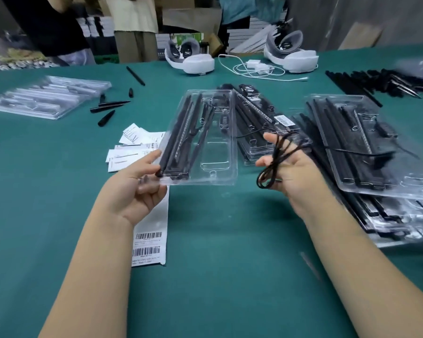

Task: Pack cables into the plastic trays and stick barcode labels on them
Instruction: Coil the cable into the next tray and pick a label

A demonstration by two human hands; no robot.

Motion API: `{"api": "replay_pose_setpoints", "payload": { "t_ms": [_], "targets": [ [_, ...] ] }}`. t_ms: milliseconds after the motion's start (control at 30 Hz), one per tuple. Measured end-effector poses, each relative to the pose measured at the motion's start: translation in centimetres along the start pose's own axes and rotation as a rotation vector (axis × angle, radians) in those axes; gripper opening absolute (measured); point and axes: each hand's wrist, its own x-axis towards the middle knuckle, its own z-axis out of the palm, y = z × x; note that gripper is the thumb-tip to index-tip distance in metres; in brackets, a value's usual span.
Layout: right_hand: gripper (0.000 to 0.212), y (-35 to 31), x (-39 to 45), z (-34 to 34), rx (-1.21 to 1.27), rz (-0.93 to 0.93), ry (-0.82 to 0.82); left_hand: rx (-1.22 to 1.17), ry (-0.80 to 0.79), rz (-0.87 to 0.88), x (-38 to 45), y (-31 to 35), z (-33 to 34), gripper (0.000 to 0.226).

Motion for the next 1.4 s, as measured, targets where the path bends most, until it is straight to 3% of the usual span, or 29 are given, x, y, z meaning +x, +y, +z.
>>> {"api": "replay_pose_setpoints", "payload": {
  "t_ms": [133, 233, 333, 400, 600, 667, 733, 800, 867, 967, 1067, 1167, 1300, 1400],
  "targets": [
    [0.047, 1.2, -0.8, 0.9, -0.547, -0.227, -0.074, 0.126, 0.088, 0.046, -0.2, 0.2, -0.1, 0.033],
    [0.043, 1.7, -0.9, 1.1, -0.758, -0.184, -0.188, 0.286, 0.167, 0.088, -0.4, 0.2, -0.4, 0.028],
    [0.035, 1.7, -0.8, 1.2, -0.753, -0.110, -0.185, 0.403, 0.180, 0.069, -0.6, 0.2, -0.2, 0.016],
    [0.026, 1.6, -0.8, 1.2, -0.762, -0.080, -0.162, 0.637, 0.242, 0.096, -0.6, -0.1, 0.0, 0.006],
    [0.022, 1.0, -0.4, 1.5, -0.377, 0.059, -0.064, 1.133, 0.409, 0.191, -0.1, -0.7, -0.1, 0.025],
    [0.025, 0.9, -0.5, 1.4, -0.355, 0.039, -0.077, 1.378, 0.454, 0.181, 0.0, -1.0, -0.3, 0.022],
    [0.014, 1.2, -0.6, 1.4, -0.494, -0.036, -0.125, 1.526, 0.517, 0.183, -0.2, -1.0, -0.4, 0.016],
    [0.018, 1.4, -0.8, 1.6, -0.667, -0.091, -0.199, 1.524, 0.543, 0.253, -0.4, -0.7, -0.3, 0.009],
    [0.022, 1.5, -0.8, 1.7, -0.658, -0.098, -0.223, 1.428, 0.527, 0.438, -0.6, -0.8, 0.5, 0.006],
    [0.026, 1.2, -0.8, 1.6, -0.595, -0.093, -0.226, 1.291, 0.284, 0.652, -0.9, -2.2, 2.5, 0.012],
    [0.019, 1.3, -0.9, 1.7, -0.631, -0.072, -0.256, 1.531, 0.090, 0.640, -0.8, -4.2, 4.0, 0.034],
    [0.022, 1.1, -0.5, 1.6, -0.499, 0.018, -0.156, 1.778, 0.108, 0.648, 0.1, -5.2, 4.7, 0.052],
    [0.021, 0.5, -0.2, 0.8, -0.444, 0.070, 0.062, 1.869, 0.142, 0.552, 0.8, -5.7, 5.3, 0.055],
    [0.021, 0.3, -0.3, 0.5, -0.394, 0.006, 0.140, 1.870, 0.185, 0.457, 0.6, -5.7, 5.3, 0.056]
  ]
}}
